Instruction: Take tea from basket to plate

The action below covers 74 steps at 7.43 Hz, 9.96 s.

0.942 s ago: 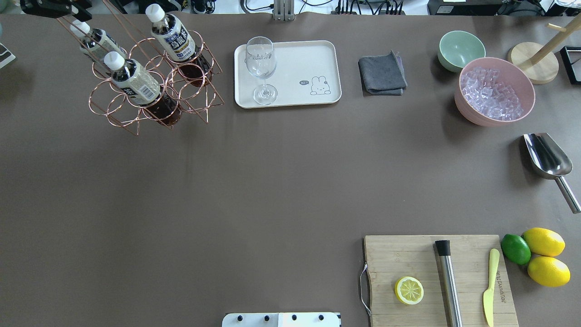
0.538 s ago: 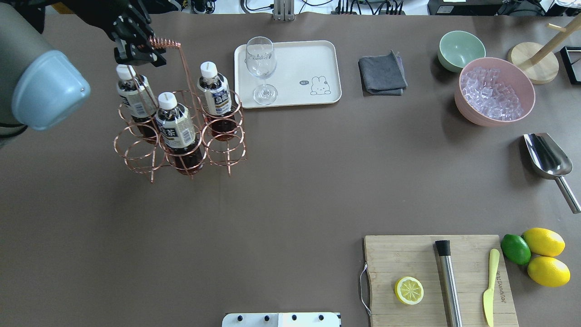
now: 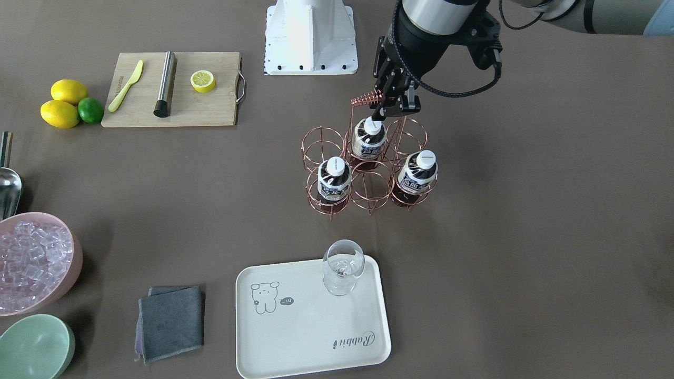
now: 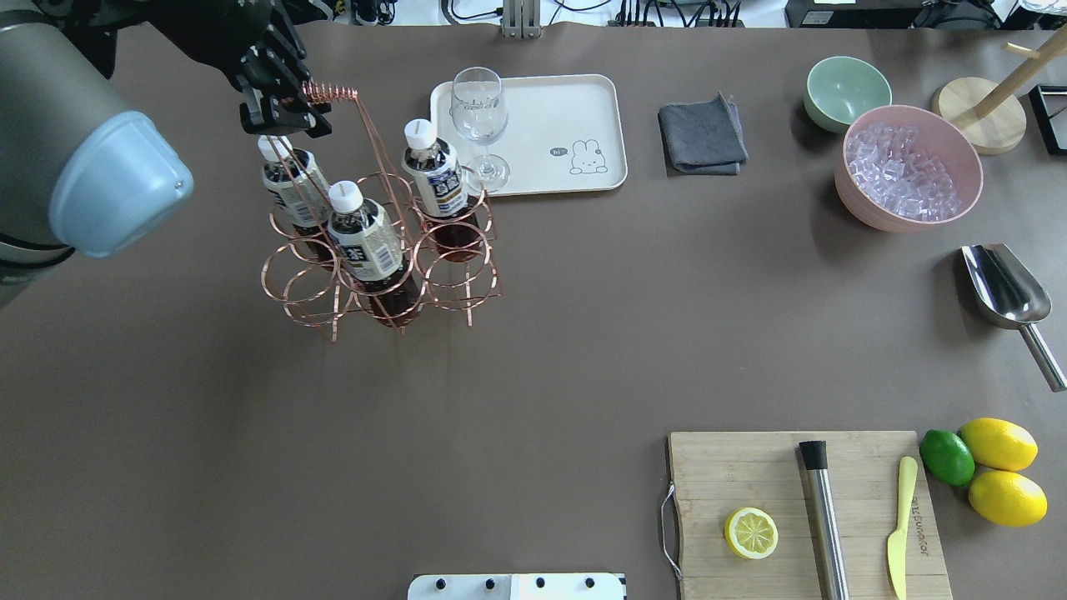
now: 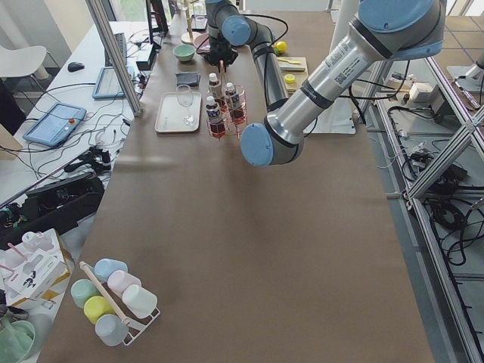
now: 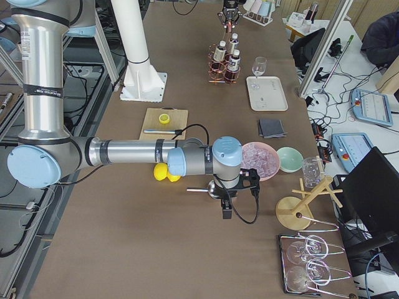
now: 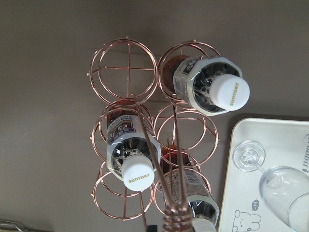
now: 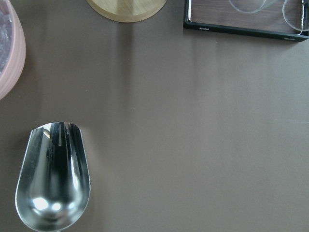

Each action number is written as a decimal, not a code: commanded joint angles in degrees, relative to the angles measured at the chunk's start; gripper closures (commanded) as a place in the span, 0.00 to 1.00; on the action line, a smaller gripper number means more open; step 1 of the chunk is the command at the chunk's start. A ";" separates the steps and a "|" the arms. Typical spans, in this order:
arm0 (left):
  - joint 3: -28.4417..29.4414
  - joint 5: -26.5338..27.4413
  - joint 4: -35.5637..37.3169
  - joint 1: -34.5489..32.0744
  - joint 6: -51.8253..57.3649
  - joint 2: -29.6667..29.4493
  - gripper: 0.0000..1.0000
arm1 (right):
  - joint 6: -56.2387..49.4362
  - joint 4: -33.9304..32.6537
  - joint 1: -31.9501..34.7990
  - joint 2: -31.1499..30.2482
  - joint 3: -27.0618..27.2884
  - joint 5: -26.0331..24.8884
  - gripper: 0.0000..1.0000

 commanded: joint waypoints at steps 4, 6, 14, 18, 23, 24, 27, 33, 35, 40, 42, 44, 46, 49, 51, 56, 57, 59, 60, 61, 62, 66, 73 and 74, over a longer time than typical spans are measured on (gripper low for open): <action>4.44 2.29 -0.20 4.97 -1.80 -6.12 1.00 | 0.08 0.00 0.00 0.00 -0.01 0.07 0.00; 6.91 3.51 -1.76 7.59 -4.78 -7.44 1.00 | 0.26 0.00 0.00 0.00 -0.18 0.07 0.00; 10.00 4.31 -3.09 10.16 -6.55 -9.03 1.00 | 0.17 0.00 -0.18 -0.53 0.08 0.07 0.00; 5.71 4.31 -3.01 10.51 -6.90 -6.68 1.00 | 0.26 0.00 -1.40 0.87 1.84 0.68 0.00; 2.79 4.40 -2.92 10.60 -6.90 -4.11 1.00 | 0.26 0.09 -3.78 3.51 4.20 0.68 0.00; 2.88 4.40 -2.92 10.60 -6.90 -4.20 1.00 | 0.35 0.00 -4.22 4.38 4.30 0.86 0.00; 2.79 4.31 -2.92 11.74 -8.48 -4.72 1.00 | 0.35 0.18 -4.66 4.48 4.74 1.12 0.00; 0.60 7.37 -3.10 13.76 -11.30 -4.29 1.00 | 0.35 0.00 -4.66 4.39 5.53 1.21 0.00; 1.29 8.08 -2.92 13.94 -10.95 -4.29 1.00 | 0.35 0.35 -4.66 4.39 5.70 1.21 0.00; 0.42 9.06 -2.92 15.17 -8.92 -3.93 1.00 | 0.43 0.62 -4.66 4.48 5.62 1.21 0.00; 0.24 8.97 -2.92 15.17 -8.84 -3.85 1.00 | 0.43 0.27 -4.66 4.48 5.97 1.21 0.00; 0.06 8.97 -2.92 15.17 -8.84 -3.15 1.00 | 0.43 0.26 -4.66 4.48 6.41 2.08 0.00; -0.46 8.27 -2.92 14.91 -8.14 -2.18 1.00 | 0.61 0.27 -4.75 4.66 7.28 2.44 0.00; -0.81 7.65 -2.83 14.55 -6.99 -1.47 1.00 | 1.58 0.18 -5.88 6.93 7.55 2.62 0.00; -0.73 6.68 -2.83 14.55 -6.90 -1.65 1.00 | 1.84 0.09 -7.21 7.90 8.25 2.62 0.00; 0.15 4.84 -2.57 12.10 -6.90 -1.74 1.00 | 4.71 0.70 -10.36 9.75 11.05 3.41 0.00; 0.85 4.84 -2.57 12.09 -6.90 -2.00 1.00 | 4.91 0.70 -12.03 10.19 14.89 3.49 0.00; 3.75 4.75 -2.66 12.09 -6.90 -3.93 1.00 | 5.96 2.27 -16.94 15.70 15.73 3.41 0.00; 3.67 4.75 -2.66 12.27 -6.90 -3.85 1.00 | 6.41 2.46 -19.49 17.82 15.46 3.15 0.00; 3.67 4.75 -2.66 12.27 -6.90 -3.93 1.00 | 7.72 2.29 -21.51 20.80 15.46 2.97 0.00; 3.49 4.75 -2.66 12.36 -6.90 -3.93 1.00 | 7.64 3.59 -23.62 21.00 16.07 3.32 0.00; 3.67 4.75 -2.66 12.36 -6.82 -3.93 1.00 | 21.67 25.08 -38.11 23.63 14.85 -6.76 0.00; 3.67 4.75 -2.66 12.44 -6.81 -3.93 1.00 | 27.06 34.89 -52.20 26.10 14.41 -13.55 0.00; 3.75 4.75 -2.74 12.44 -6.81 -3.93 1.00 | 26.98 34.81 -52.82 26.62 13.97 -15.90 0.01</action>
